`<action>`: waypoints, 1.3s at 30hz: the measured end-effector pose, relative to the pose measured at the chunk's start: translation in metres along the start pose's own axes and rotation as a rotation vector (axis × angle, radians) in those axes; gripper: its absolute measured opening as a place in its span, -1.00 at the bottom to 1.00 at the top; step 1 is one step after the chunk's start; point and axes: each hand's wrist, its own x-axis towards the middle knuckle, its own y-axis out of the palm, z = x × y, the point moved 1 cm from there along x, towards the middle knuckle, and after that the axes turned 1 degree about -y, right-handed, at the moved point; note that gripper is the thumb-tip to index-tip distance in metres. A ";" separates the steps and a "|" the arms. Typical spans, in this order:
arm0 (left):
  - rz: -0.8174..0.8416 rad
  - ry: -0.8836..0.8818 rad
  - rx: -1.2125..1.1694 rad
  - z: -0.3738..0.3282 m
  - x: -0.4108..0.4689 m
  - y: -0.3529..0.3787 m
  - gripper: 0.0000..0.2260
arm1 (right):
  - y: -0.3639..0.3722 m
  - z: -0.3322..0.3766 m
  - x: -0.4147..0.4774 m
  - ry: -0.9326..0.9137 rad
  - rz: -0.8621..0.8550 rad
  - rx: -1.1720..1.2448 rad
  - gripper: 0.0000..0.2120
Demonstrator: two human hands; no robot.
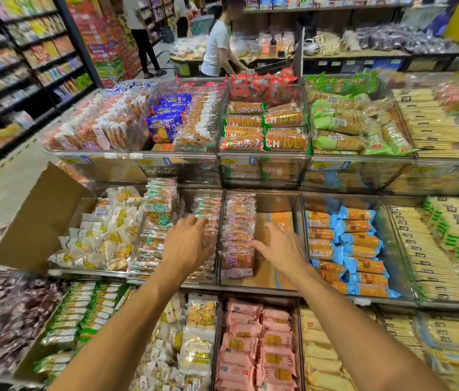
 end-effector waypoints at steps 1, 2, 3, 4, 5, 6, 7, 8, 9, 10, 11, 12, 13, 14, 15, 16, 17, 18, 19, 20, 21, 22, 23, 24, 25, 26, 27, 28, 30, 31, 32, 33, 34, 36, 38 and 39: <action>-0.023 -0.003 0.064 -0.001 0.003 -0.008 -0.51 | -0.010 0.003 0.005 -0.031 -0.019 -0.059 -0.32; -0.036 -0.011 0.106 -0.002 0.005 -0.016 -0.51 | -0.020 0.007 0.010 -0.061 -0.038 -0.113 -0.34; -0.051 -0.019 0.134 -0.003 0.006 -0.025 -0.52 | -0.030 0.012 0.014 -0.079 -0.049 -0.154 -0.37; -0.074 -0.027 0.153 -0.004 0.008 -0.033 -0.53 | -0.038 0.017 0.018 -0.097 -0.061 -0.184 -0.39; -0.098 -0.035 0.170 -0.005 0.010 -0.042 -0.55 | -0.046 0.023 0.021 -0.114 -0.075 -0.210 -0.40; -0.118 -0.045 0.185 -0.006 0.013 -0.051 -0.57 | -0.052 0.029 0.025 -0.134 -0.090 -0.233 -0.42; -0.129 -0.057 0.202 -0.006 0.014 -0.060 -0.58 | -0.058 0.036 0.027 -0.157 -0.105 -0.249 -0.42; -0.138 -0.070 0.218 -0.006 0.016 -0.069 -0.60 | -0.063 0.043 0.029 -0.180 -0.119 -0.254 -0.43; -0.146 -0.084 0.230 -0.006 0.017 -0.078 -0.62 | -0.068 0.051 0.030 -0.201 -0.128 -0.255 -0.43; -0.154 -0.096 0.240 -0.004 0.017 -0.086 -0.64 | -0.073 0.058 0.030 -0.221 -0.131 -0.261 -0.43; -0.165 -0.108 0.248 -0.002 0.017 -0.094 -0.66 | -0.077 0.067 0.030 -0.239 -0.136 -0.269 -0.44; -0.172 -0.117 0.259 0.001 0.016 -0.102 -0.66 | -0.081 0.075 0.029 -0.256 -0.144 -0.277 -0.44; -0.178 -0.127 0.270 0.005 0.014 -0.110 -0.66 | -0.084 0.084 0.028 -0.272 -0.151 -0.279 -0.44; -0.185 -0.140 0.281 0.011 0.011 -0.117 -0.64 | -0.086 0.094 0.026 -0.287 -0.154 -0.280 -0.44; -0.192 -0.157 0.295 0.018 0.008 -0.123 -0.62 | -0.088 0.105 0.025 -0.304 -0.154 -0.282 -0.44; -0.197 -0.174 0.309 0.026 0.005 -0.129 -0.60 | -0.089 0.117 0.024 -0.321 -0.152 -0.285 -0.44; -0.199 -0.192 0.319 0.036 0.000 -0.134 -0.58 | -0.089 0.129 0.023 -0.337 -0.150 -0.286 -0.44; -0.197 -0.211 0.327 0.045 -0.006 -0.139 -0.57 | -0.089 0.142 0.021 -0.356 -0.149 -0.288 -0.44; -0.196 -0.232 0.333 0.056 -0.014 -0.143 -0.56 | -0.087 0.156 0.020 -0.376 -0.150 -0.291 -0.45; -0.192 -0.253 0.339 0.067 -0.022 -0.147 -0.56 | -0.086 0.172 0.018 -0.395 -0.149 -0.293 -0.46; -0.194 -0.274 0.345 0.079 -0.031 -0.152 -0.55 | -0.084 0.188 0.015 -0.415 -0.147 -0.293 -0.46; -0.193 -0.295 0.351 0.091 -0.041 -0.156 -0.55 | -0.081 0.204 0.012 -0.435 -0.144 -0.290 -0.45; -0.196 -0.315 0.357 0.104 -0.052 -0.161 -0.55 | -0.077 0.222 0.008 -0.456 -0.139 -0.286 -0.45; -0.194 -0.337 0.361 0.118 -0.062 -0.166 -0.56 | -0.073 0.239 0.004 -0.477 -0.134 -0.282 -0.46; -0.193 -0.363 0.363 0.132 -0.073 -0.171 -0.57 | -0.068 0.257 -0.001 -0.500 -0.128 -0.277 -0.46; -0.191 -0.391 0.365 0.147 -0.086 -0.176 -0.58 | -0.061 0.276 -0.006 -0.523 -0.122 -0.270 -0.46; -0.192 -0.417 0.366 0.164 -0.098 -0.181 -0.58 | -0.053 0.295 -0.013 -0.544 -0.117 -0.263 -0.45; -0.195 -0.439 0.364 0.179 -0.111 -0.186 -0.58 | -0.045 0.314 -0.020 -0.563 -0.112 -0.258 -0.45; -0.196 -0.484 0.352 0.214 -0.139 -0.195 -0.56 | -0.026 0.353 -0.037 -0.603 -0.102 -0.247 -0.45; -0.189 -0.510 0.358 0.233 -0.154 -0.198 -0.56 | -0.016 0.373 -0.047 -0.629 -0.095 -0.239 -0.46; -0.177 -0.539 0.369 0.250 -0.169 -0.201 -0.58 | -0.006 0.392 -0.057 -0.656 -0.086 -0.233 -0.47; -0.175 -0.568 0.369 0.268 -0.184 -0.203 -0.60 | 0.003 0.412 -0.067 -0.684 -0.078 -0.233 -0.48; -0.175 -0.599 0.362 0.285 -0.200 -0.205 -0.63 | 0.012 0.432 -0.078 -0.709 -0.072 -0.234 -0.48; -0.179 -0.657 0.348 0.317 -0.232 -0.208 -0.64 | 0.032 0.470 -0.101 -0.756 -0.060 -0.239 -0.48; -0.174 -0.710 0.359 0.346 -0.264 -0.210 -0.61 | 0.051 0.507 -0.125 -0.811 -0.052 -0.236 -0.50; -0.169 -0.738 0.366 0.360 -0.280 -0.211 -0.60 | 0.062 0.525 -0.136 -0.841 -0.047 -0.228 -0.51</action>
